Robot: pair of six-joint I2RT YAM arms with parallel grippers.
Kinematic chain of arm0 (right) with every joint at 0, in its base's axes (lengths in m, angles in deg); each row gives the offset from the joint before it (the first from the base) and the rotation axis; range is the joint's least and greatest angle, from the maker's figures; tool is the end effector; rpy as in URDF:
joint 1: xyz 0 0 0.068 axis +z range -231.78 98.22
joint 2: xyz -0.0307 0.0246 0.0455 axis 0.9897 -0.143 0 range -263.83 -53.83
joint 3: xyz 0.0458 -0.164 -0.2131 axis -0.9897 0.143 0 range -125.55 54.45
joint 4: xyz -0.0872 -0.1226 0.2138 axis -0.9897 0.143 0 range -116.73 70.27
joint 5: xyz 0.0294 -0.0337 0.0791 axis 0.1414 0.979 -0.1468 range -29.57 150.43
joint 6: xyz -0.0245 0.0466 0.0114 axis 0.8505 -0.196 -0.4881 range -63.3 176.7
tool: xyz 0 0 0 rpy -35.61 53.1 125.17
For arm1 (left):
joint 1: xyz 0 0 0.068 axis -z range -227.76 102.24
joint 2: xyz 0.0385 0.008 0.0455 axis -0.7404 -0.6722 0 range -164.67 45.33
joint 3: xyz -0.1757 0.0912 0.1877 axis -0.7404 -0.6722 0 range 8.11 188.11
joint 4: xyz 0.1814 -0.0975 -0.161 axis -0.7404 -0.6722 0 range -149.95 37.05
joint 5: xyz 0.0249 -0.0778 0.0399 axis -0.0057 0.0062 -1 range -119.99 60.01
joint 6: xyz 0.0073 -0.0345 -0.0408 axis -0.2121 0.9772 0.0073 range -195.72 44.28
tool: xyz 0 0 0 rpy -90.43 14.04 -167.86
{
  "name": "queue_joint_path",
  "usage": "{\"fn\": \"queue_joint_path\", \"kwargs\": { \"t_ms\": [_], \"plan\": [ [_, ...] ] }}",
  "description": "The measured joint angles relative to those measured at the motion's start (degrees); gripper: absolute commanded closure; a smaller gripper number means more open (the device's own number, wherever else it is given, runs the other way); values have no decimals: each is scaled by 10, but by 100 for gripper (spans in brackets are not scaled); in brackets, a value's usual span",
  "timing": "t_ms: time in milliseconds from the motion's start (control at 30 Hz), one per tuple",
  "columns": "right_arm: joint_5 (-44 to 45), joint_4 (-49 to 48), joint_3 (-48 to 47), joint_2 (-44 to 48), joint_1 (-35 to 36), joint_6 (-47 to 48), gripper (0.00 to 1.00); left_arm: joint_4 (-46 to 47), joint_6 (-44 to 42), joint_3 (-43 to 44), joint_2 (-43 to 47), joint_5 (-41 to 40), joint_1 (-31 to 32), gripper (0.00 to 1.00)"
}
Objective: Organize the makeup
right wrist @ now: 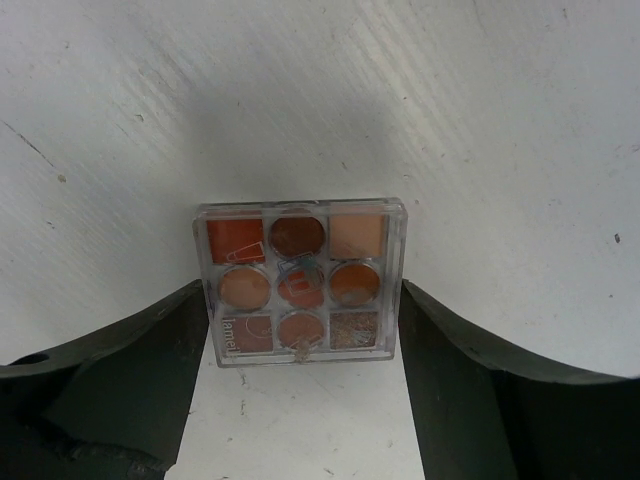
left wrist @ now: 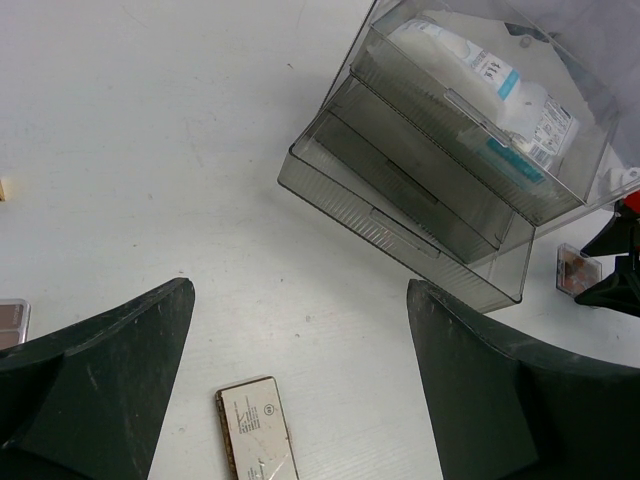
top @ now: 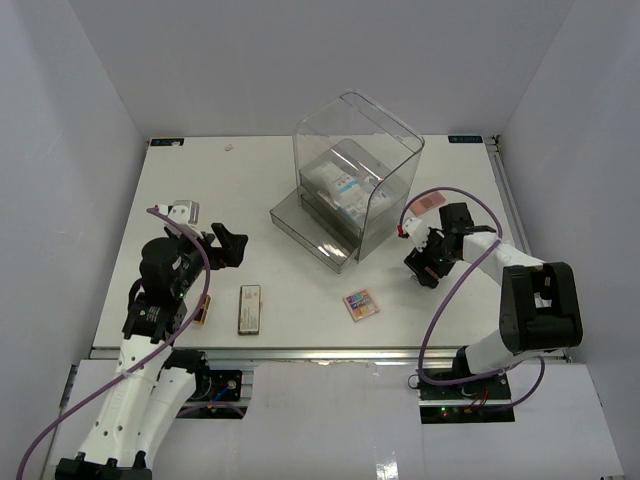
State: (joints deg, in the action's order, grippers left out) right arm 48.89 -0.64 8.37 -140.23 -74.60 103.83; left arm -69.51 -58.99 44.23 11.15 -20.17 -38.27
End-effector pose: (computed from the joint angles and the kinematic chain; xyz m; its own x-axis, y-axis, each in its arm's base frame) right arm 0.2695 0.0411 0.1645 -0.4706 -0.7830 -0.4068 -0.8036 0.5707 -0.1687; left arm 0.1468 -0.0307 0.3025 -0.3320 -0.2320 -0.9143 0.2399 0.9166 -0.3197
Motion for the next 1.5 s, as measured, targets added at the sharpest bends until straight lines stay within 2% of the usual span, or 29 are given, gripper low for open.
{"fn": "queue_joint_path", "kwargs": {
  "t_ms": [100,200,333,467,533,633,800,900,967,1133,1333,1500],
  "plan": [
    [-9,2,0,0,-4,9,53,0,0,0,0,0,0,2],
    [-22,9,0,3,-6,20,63,0,0,0,0,0,0,2],
    [-58,60,3,40,-1,46,68,0,0,0,1,0,0,2],
    [-113,132,6,142,37,90,71,0,0,0,0,0,0,2],
    [-146,176,2,197,71,109,73,0,0,0,0,0,0,2],
    [-170,209,-8,222,131,115,75,0,0,-1,1,0,0,2],
    [-181,228,-61,220,303,77,76,0,4,-4,3,4,0,2],
    [-163,214,-112,196,405,24,80,-5,9,-8,3,5,0,2],
    [-150,207,-173,153,438,-11,81,-15,13,-10,5,5,0,2],
    [-99,123,-299,40,451,-97,80,-38,28,-13,33,8,0,2],
    [37,55,-348,-41,474,-181,79,-50,40,-17,71,12,0,2],
    [162,14,-361,-99,494,-199,79,-58,44,-20,76,13,0,2]
  ]
}}
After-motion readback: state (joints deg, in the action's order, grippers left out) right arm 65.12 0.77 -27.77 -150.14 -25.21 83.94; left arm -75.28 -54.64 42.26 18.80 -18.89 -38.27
